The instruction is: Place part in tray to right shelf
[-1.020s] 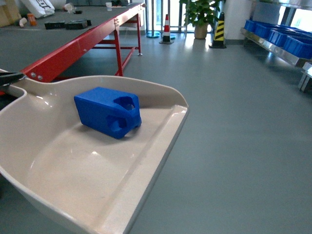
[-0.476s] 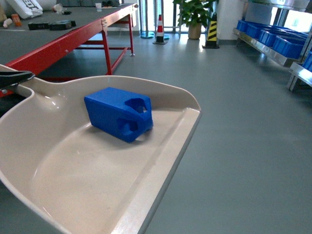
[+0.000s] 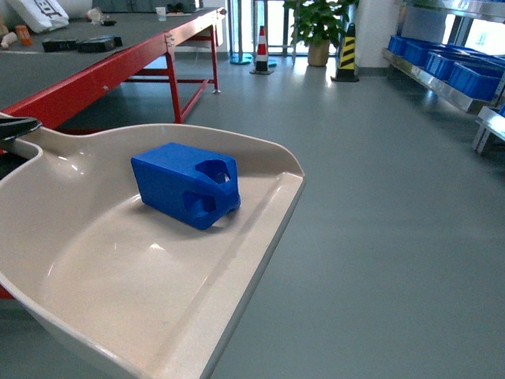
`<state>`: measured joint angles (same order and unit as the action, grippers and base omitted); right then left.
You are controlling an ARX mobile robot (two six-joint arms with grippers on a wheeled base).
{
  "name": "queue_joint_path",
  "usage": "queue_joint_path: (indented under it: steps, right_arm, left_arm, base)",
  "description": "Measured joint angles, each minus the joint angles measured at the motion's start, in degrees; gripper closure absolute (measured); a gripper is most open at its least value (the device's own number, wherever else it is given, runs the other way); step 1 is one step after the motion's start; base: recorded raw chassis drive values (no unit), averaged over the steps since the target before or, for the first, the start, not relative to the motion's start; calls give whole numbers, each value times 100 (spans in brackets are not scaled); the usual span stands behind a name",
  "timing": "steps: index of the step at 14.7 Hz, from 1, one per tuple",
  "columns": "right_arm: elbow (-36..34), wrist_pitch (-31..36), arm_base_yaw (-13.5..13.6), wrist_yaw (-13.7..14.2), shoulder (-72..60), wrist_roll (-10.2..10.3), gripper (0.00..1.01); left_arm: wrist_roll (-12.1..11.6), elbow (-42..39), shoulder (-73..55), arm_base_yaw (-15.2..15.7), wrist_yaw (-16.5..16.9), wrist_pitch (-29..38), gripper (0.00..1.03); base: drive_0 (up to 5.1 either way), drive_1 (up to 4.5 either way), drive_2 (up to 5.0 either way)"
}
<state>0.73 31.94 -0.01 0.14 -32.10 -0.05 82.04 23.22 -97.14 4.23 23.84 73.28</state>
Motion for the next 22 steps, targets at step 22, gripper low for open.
queue_joint_path:
  steps: [22]
  right_arm:
    - [0, 4, 0, -9, 4, 0, 3]
  left_arm:
    - [2, 0, 2, -7, -9, 35, 85]
  base:
    - [0, 433, -434]
